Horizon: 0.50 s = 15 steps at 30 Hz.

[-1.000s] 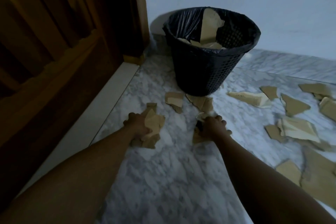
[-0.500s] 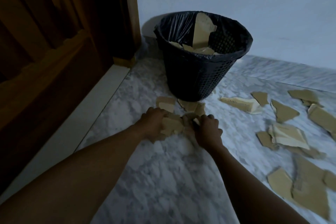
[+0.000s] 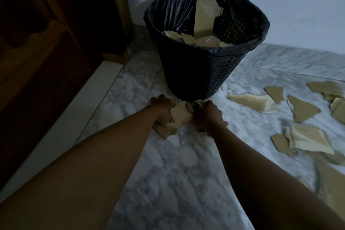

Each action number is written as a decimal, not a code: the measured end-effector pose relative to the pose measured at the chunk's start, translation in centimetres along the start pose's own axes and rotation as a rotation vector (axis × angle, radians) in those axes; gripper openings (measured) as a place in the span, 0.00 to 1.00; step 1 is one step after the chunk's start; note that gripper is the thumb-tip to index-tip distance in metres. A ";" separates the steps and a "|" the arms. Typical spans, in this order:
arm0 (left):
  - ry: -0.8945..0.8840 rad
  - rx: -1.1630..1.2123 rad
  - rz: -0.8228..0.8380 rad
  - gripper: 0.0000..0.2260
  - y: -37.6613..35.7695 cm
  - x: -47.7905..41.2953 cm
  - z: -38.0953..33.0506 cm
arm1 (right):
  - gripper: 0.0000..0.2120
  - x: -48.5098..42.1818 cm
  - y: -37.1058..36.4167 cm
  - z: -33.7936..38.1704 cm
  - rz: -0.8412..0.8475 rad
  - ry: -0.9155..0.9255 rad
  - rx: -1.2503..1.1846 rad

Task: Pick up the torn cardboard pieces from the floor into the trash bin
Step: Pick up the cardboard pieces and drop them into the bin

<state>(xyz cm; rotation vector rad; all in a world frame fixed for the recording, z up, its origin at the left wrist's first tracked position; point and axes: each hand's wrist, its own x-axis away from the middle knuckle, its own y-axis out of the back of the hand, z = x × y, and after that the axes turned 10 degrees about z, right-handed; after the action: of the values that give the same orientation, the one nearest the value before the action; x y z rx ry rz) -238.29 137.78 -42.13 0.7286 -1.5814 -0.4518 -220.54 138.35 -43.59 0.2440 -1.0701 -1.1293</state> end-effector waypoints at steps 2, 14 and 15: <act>0.036 -0.022 0.009 0.44 0.5 -0.2 -0.2 | 0.26 -0.8 -0.3 -0.3 -0.011 0.019 -0.075; 0.267 0.039 -0.088 0.52 -3.0 5.7 0.6 | 0.18 6.8 -2.0 -1.8 -0.021 -0.037 -0.264; 0.241 0.066 -0.101 0.50 -3.4 6.2 0.4 | 0.19 7.6 -2.4 -2.2 -0.022 -0.050 -0.267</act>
<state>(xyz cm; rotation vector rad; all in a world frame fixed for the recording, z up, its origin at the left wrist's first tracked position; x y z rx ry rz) -238.13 131.06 -39.97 0.8826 -1.3424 -0.3719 -220.13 130.33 -41.93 0.0172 -0.9496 -1.2894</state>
